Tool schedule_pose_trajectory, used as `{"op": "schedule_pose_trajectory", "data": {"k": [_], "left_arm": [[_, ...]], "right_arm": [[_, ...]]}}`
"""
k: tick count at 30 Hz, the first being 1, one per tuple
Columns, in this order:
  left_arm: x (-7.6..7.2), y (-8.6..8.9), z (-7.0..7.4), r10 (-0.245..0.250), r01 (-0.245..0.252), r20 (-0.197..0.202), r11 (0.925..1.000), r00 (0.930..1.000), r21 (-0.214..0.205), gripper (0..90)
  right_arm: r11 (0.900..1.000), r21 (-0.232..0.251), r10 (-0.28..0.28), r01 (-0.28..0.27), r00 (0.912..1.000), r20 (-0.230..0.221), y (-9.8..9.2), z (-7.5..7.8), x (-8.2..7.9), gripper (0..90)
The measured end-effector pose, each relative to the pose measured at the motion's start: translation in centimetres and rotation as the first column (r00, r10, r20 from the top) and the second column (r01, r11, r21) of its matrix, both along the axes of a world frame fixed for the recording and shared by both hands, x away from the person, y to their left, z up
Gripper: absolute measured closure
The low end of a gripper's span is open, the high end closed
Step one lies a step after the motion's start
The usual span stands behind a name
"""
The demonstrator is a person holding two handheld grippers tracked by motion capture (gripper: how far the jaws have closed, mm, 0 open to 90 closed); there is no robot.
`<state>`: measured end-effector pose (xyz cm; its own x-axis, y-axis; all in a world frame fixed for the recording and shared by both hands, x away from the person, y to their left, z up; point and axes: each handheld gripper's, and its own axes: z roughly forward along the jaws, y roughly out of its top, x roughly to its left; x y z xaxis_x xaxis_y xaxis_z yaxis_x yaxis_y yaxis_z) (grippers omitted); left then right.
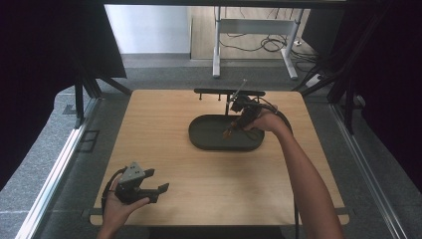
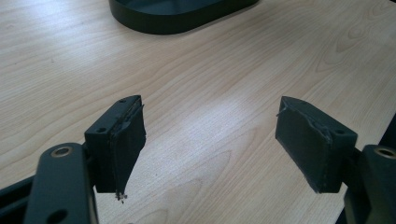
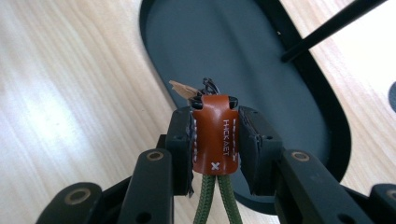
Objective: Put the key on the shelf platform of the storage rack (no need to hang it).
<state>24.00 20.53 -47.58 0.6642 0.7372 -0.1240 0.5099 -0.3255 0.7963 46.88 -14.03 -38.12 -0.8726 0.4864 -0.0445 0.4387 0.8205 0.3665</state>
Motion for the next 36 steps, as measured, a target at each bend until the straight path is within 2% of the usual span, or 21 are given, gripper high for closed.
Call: {"op": "schedule_pose_trajectory", "data": {"k": [14,20,24,36], "left_arm": [[0.0,0.0,0.0,-0.002,0.002,0.001,1.0,1.0,-0.001,24.3],[0.0,0.1,0.0,-0.002,0.002,0.001,1.0,1.0,-0.002,24.3],[0.0,0.1,-0.1,-0.004,0.004,0.0,1.0,1.0,-0.002,24.3],[0.2,0.3,-0.3,0.002,-0.002,-0.006,1.0,1.0,0.0,24.3]], "right_arm": [[0.9998,-0.009,-0.02,0.02,0.9998,0.003,0.3,-1.1,1.2,67.0],[0.9997,-0.023,0.01,-0.009,0.9999,0.009,0.8,-2.1,1.8,67.0],[0.9999,-0.011,-0.001,0.001,1.0,0.009,0.9,-2.7,2.1,67.0],[0.9995,-0.009,0.029,-0.029,0.999,0.034,1.2,-4.5,2.9,66.6]]}}
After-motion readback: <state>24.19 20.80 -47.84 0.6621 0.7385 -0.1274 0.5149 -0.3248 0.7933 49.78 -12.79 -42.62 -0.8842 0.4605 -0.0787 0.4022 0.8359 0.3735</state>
